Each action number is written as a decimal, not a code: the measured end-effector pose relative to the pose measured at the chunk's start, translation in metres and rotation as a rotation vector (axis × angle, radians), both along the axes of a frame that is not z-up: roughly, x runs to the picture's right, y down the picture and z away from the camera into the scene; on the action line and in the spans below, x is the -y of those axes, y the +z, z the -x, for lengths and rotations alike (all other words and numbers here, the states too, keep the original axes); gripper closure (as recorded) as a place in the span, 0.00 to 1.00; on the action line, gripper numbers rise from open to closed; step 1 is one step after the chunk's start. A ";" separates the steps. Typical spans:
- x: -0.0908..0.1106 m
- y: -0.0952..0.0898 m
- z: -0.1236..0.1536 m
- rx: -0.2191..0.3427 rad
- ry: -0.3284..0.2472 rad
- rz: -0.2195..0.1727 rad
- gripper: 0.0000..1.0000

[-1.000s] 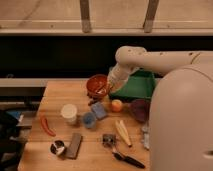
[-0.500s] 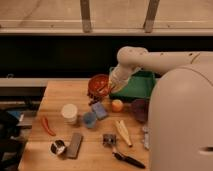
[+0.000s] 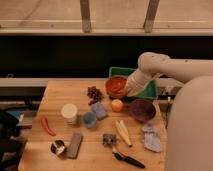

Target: Stack bowls on top of each other

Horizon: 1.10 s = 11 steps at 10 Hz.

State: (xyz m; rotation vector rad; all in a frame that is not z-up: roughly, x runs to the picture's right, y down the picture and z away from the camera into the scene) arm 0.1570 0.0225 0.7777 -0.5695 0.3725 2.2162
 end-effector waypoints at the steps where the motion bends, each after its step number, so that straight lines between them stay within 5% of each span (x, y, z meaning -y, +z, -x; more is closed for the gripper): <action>1: -0.008 -0.001 -0.018 -0.030 0.049 0.005 1.00; 6: -0.053 0.012 -0.091 -0.157 0.276 0.057 0.96; 11: -0.078 0.014 -0.113 -0.217 0.360 0.098 0.45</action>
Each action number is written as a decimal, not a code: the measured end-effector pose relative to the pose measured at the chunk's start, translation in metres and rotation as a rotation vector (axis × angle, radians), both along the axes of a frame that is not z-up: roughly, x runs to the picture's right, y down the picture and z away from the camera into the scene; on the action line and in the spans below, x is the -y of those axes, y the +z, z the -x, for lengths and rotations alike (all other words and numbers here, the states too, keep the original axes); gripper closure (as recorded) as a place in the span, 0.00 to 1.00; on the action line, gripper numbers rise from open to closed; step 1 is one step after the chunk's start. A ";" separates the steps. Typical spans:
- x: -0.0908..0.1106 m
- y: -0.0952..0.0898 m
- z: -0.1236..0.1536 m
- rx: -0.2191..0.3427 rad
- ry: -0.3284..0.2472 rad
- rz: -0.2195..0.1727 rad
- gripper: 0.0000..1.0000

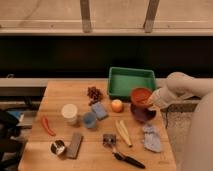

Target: Stack bowls on top of each other

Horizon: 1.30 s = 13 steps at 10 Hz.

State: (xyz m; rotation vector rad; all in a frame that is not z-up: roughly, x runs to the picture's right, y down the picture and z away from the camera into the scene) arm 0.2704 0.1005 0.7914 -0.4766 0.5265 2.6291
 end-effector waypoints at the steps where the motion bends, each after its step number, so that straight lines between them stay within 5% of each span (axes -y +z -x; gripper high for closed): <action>1: -0.003 -0.001 -0.002 -0.004 0.004 0.008 0.36; 3: -0.010 -0.001 0.000 -0.010 0.004 0.028 0.25; 9: -0.030 0.008 0.014 -0.009 -0.017 0.092 0.25; 11: -0.018 0.001 0.015 -0.030 -0.045 0.061 0.25; 13: 0.009 -0.019 0.016 -0.055 -0.073 -0.013 0.25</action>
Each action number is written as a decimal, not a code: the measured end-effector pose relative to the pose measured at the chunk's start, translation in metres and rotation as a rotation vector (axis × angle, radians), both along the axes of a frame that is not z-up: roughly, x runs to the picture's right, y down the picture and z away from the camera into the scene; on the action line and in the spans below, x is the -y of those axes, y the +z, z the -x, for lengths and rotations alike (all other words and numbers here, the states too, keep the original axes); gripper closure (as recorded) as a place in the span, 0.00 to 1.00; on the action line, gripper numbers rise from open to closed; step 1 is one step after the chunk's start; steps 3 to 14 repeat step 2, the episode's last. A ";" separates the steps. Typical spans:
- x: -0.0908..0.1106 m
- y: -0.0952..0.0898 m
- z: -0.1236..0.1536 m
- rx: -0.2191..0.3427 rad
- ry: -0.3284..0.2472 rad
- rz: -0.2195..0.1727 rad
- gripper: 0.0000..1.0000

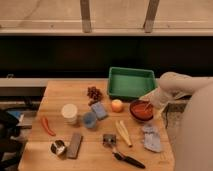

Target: Stack bowls on top of each other

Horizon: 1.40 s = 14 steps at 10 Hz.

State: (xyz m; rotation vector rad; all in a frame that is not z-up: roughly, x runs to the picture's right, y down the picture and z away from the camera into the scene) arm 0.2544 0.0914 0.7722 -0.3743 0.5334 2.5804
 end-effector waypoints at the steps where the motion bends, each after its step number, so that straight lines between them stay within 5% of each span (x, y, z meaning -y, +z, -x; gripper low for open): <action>1: 0.006 -0.007 -0.002 -0.008 -0.009 -0.022 0.25; 14: 0.008 -0.008 -0.001 -0.009 -0.010 -0.028 0.25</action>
